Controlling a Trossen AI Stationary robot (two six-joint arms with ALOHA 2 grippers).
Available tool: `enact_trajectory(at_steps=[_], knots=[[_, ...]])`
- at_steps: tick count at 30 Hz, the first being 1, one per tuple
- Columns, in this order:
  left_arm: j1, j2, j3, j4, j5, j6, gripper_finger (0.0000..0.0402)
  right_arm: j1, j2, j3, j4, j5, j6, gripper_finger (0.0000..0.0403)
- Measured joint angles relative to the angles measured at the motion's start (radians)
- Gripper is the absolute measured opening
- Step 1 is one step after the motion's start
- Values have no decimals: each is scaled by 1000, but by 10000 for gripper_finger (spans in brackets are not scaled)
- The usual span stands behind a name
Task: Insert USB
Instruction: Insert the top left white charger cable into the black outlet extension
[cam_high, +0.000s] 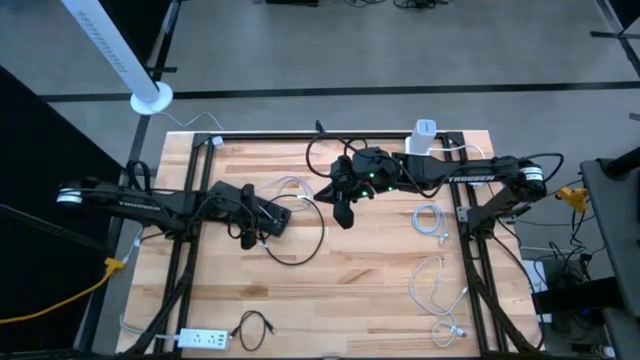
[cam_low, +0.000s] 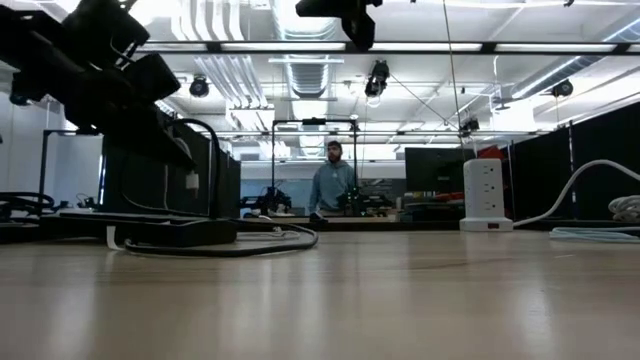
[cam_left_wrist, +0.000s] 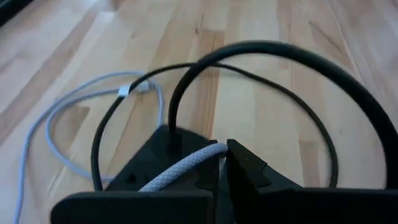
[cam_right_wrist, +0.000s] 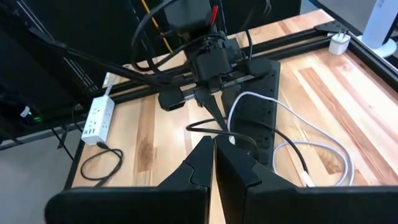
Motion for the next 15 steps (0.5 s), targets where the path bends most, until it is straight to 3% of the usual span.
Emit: enact_trajectory(at_steps=[15], knots=[[0, 201, 14, 103, -10, 18, 0, 7, 11, 0, 1, -2, -21, 0]])
